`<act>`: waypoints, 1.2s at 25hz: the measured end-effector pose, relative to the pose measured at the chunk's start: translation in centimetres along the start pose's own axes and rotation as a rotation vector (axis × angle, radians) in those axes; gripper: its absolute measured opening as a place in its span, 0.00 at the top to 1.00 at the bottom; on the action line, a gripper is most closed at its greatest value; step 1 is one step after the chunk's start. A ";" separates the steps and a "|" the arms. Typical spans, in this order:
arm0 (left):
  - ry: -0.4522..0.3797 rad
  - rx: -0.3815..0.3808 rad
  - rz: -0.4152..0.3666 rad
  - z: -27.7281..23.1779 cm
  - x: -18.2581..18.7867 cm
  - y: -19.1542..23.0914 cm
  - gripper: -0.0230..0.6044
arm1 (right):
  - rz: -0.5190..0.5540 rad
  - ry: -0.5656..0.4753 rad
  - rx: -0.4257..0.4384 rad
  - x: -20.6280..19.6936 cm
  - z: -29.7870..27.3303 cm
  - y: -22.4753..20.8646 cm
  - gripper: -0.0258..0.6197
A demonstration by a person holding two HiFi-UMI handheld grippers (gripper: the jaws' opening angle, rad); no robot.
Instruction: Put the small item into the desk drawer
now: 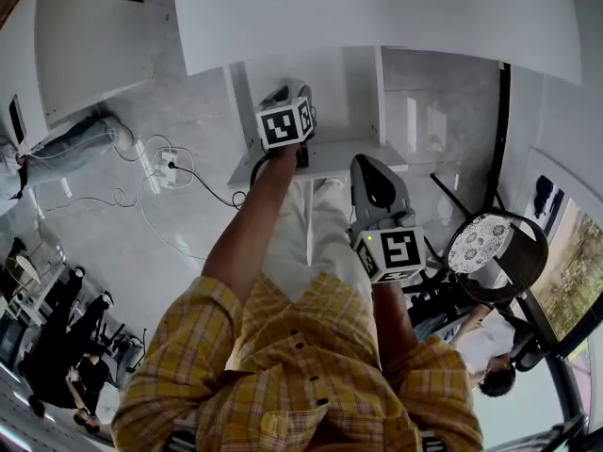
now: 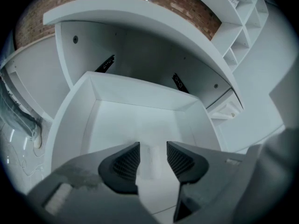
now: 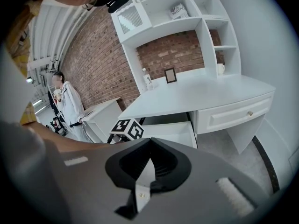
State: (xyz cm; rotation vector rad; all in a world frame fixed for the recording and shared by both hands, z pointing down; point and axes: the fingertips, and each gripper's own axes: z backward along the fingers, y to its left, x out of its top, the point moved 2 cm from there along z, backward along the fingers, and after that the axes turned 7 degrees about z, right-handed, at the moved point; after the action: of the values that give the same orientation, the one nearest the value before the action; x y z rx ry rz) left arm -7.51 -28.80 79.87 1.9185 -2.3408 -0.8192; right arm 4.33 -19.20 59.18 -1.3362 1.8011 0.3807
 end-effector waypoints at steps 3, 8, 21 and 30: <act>-0.014 -0.010 -0.013 1.5 0.4 -0.4 0.66 | 0.009 -0.023 -0.002 0.4 0.6 0.4 0.96; -0.055 -0.039 -0.025 4.5 1.2 -1.3 0.66 | 0.025 -0.044 -0.006 1.2 1.7 0.9 0.96; -0.206 -0.097 -0.054 14.9 1.7 -4.9 0.72 | 0.085 -0.130 0.009 4.2 6.3 2.0 0.96; -0.334 -0.101 -0.131 22.5 0.8 -7.4 0.86 | 0.107 -0.201 0.040 6.5 10.6 3.2 0.96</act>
State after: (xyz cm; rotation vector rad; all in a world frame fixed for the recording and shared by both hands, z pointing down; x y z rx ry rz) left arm -8.31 -21.67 57.25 2.0479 -2.2997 -1.3363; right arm 5.63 -15.03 47.13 -1.1341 1.7065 0.5157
